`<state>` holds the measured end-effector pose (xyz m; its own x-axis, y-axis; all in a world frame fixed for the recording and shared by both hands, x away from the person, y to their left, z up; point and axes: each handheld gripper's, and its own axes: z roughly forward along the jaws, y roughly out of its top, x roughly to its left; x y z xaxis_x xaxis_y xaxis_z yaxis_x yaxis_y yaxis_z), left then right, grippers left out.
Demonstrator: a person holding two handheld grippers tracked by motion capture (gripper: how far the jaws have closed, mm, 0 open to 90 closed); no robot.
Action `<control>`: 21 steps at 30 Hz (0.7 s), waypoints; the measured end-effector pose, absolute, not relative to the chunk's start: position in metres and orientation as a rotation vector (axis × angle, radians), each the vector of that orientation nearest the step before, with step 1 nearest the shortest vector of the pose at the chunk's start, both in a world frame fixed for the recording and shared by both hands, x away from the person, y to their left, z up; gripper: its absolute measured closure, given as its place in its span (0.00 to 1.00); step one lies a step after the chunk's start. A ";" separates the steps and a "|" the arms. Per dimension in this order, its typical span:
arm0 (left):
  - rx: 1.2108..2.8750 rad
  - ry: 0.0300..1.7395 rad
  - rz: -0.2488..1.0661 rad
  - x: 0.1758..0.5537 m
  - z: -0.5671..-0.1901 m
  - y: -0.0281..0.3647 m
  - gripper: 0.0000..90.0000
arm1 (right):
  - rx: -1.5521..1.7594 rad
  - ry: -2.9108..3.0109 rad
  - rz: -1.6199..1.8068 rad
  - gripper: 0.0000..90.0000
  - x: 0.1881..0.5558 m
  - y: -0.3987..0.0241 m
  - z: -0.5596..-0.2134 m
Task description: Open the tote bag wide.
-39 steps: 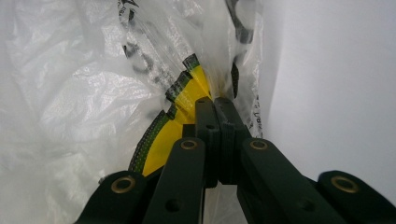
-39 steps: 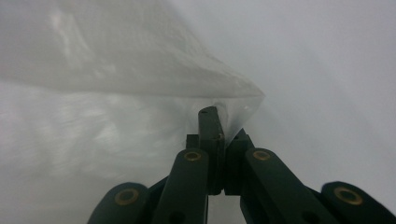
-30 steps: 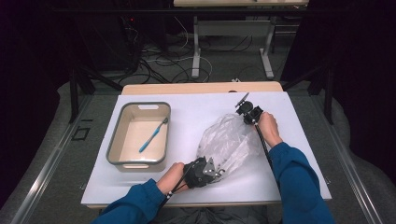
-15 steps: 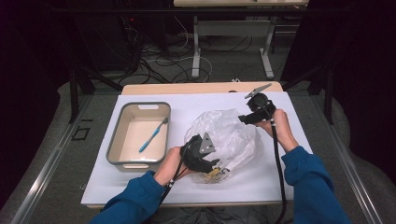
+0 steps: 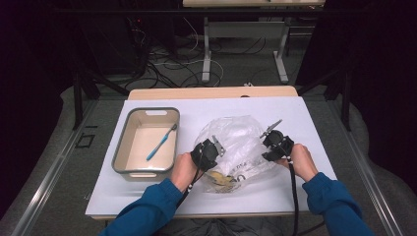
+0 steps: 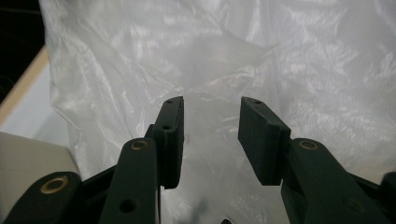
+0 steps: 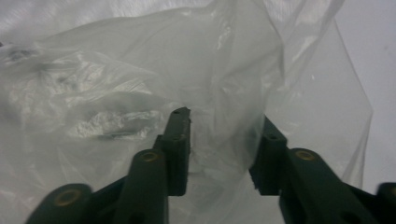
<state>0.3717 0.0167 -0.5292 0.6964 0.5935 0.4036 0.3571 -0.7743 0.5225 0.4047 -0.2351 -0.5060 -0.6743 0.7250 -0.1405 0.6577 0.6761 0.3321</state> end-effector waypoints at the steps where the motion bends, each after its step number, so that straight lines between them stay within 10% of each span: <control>1: 2.507 0.745 0.782 0.373 -0.532 0.017 0.70 | 1.097 2.621 0.353 0.77 0.406 -0.237 -0.510; 21: 2.504 0.788 0.580 0.352 -0.544 0.032 0.78 | 0.998 2.386 0.484 0.87 0.461 -0.243 -0.542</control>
